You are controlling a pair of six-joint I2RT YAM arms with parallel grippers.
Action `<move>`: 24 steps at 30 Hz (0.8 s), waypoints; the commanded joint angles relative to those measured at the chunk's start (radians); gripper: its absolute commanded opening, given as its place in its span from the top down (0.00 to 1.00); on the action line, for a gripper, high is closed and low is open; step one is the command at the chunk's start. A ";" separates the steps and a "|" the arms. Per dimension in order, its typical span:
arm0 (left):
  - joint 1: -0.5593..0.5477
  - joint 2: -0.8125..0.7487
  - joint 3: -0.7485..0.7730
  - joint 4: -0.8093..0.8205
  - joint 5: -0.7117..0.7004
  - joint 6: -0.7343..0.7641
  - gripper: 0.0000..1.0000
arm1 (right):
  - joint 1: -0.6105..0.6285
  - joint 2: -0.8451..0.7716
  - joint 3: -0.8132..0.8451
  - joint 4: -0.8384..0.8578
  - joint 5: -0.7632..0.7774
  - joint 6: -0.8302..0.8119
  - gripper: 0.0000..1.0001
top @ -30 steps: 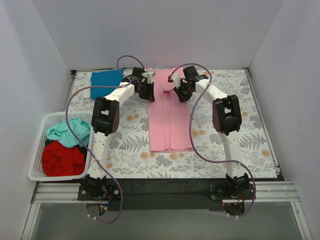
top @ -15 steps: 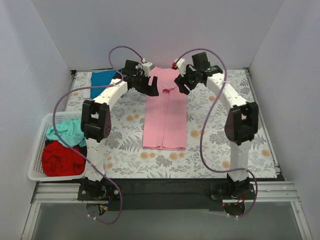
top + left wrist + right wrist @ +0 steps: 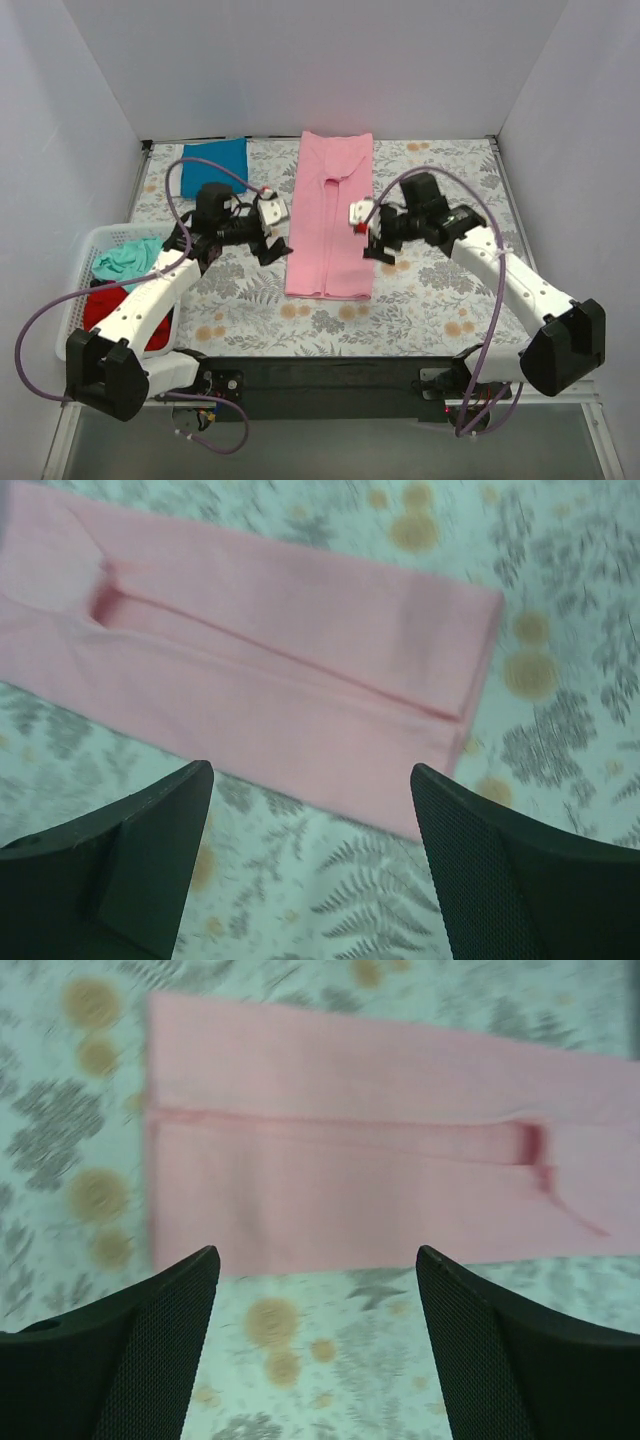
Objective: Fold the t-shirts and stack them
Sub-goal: Fold the tshirt
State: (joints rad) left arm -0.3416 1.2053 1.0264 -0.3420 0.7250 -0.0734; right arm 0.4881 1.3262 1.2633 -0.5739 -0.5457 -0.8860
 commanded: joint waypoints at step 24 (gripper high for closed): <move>-0.177 0.220 -0.431 0.143 -0.170 0.435 0.48 | 0.305 0.106 -0.628 0.344 0.309 -0.223 0.46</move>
State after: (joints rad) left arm -0.5129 1.4010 0.6067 -0.2417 0.5808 0.3061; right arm 0.7921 1.3911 0.6704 -0.2970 -0.2855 -1.0966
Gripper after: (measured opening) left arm 0.531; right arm 0.553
